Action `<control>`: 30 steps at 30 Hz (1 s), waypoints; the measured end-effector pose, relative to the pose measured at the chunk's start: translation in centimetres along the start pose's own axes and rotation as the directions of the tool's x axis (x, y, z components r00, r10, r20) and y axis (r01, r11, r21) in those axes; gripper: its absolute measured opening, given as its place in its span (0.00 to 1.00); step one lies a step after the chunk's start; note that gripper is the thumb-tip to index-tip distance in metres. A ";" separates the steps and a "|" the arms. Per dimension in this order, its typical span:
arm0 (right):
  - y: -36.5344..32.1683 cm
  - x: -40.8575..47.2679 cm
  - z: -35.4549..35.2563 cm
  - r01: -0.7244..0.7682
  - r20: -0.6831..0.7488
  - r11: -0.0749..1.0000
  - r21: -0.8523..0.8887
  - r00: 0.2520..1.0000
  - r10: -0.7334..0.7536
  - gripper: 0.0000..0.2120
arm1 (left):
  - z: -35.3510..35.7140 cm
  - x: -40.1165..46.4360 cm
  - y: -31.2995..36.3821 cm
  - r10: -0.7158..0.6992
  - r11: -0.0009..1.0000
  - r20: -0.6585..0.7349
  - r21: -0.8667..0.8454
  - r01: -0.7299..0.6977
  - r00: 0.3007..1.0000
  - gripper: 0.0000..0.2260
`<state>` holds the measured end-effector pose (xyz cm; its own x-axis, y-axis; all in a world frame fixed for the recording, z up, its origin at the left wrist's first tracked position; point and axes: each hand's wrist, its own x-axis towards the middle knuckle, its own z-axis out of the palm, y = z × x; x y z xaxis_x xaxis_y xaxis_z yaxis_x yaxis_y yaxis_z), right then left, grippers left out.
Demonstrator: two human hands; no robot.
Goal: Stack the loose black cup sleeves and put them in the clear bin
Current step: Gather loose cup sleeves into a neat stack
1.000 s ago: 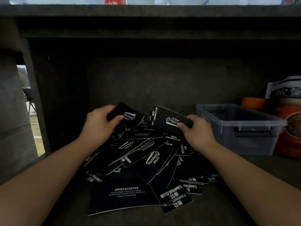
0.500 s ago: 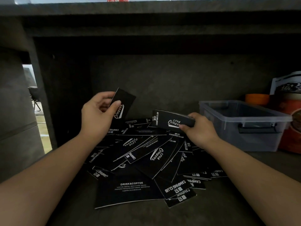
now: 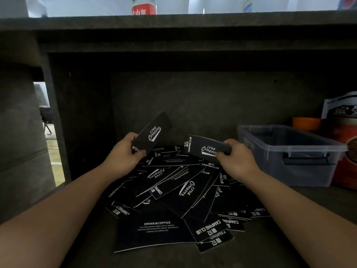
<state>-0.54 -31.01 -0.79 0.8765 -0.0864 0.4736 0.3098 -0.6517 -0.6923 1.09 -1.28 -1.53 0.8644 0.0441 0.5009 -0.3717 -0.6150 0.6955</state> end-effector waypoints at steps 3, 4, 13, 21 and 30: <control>-0.2 -0.1 0.0 0.031 -0.005 0.998 0.049 1.000 -0.030 0.06 | -0.1 -0.2 0.5 0.045 0.989 -0.072 -0.140 -0.054 0.996 0.08; -0.2 -0.1 0.0 0.041 0.000 0.997 0.065 0.999 -0.041 0.06 | -0.1 -0.3 0.7 0.054 0.982 -0.071 -0.179 -0.066 0.996 0.06; -0.6 -0.4 0.5 0.155 0.041 0.981 0.118 0.986 -0.161 0.07 | 0.4 -0.3 0.7 0.090 0.973 -0.052 -0.208 -0.098 0.995 0.07; -0.6 -0.5 0.7 0.215 0.032 0.955 0.203 0.974 -0.226 0.12 | 0.5 -0.4 0.8 0.126 0.984 -0.032 -0.120 -0.129 0.991 0.15; -0.2 -0.3 1.2 0.146 0.109 0.961 0.236 0.978 -0.176 0.07 | 1.8 -0.6 1.7 0.158 0.975 -0.021 -0.157 -0.159 0.987 0.24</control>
<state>-0.41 -29.94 -1.42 0.8434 0.1121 0.5254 0.5127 -0.4605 -0.7247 0.53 -3.80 -1.56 0.7877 -0.0371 0.6150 -0.5530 -0.4825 0.6792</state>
